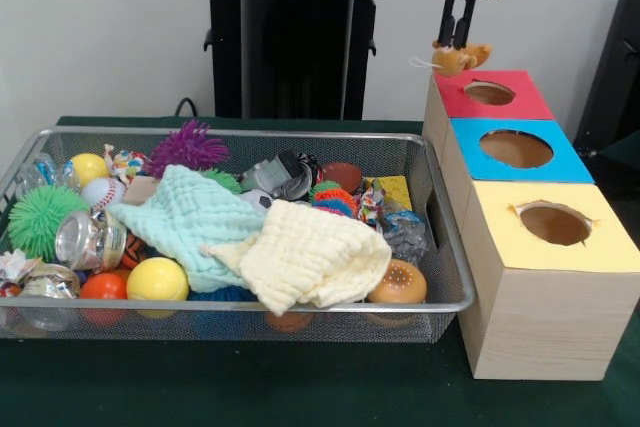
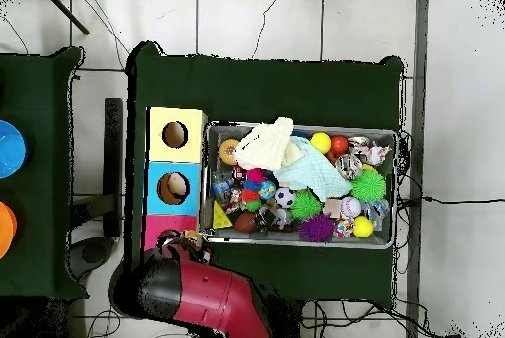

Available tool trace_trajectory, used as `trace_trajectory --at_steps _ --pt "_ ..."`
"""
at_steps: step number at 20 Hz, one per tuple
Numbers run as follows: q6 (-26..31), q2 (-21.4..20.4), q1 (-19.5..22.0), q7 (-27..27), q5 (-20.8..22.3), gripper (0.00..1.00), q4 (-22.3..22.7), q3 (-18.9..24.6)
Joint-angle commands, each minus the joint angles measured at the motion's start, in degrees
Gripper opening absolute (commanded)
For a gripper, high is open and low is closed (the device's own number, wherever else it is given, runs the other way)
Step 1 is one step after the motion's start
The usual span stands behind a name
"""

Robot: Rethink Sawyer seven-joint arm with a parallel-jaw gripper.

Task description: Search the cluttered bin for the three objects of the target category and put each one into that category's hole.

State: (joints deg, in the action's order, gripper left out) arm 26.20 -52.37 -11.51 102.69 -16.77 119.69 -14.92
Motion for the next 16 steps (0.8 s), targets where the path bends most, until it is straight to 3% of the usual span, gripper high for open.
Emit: trace_trajectory --at_steps 1,16 --pt "-5.7 1.9 -0.5 15.8 -3.9 0.0 2.9 3.7" --pt "-7.0 3.6 -3.1 16.4 -6.3 0.0 2.7 3.3"
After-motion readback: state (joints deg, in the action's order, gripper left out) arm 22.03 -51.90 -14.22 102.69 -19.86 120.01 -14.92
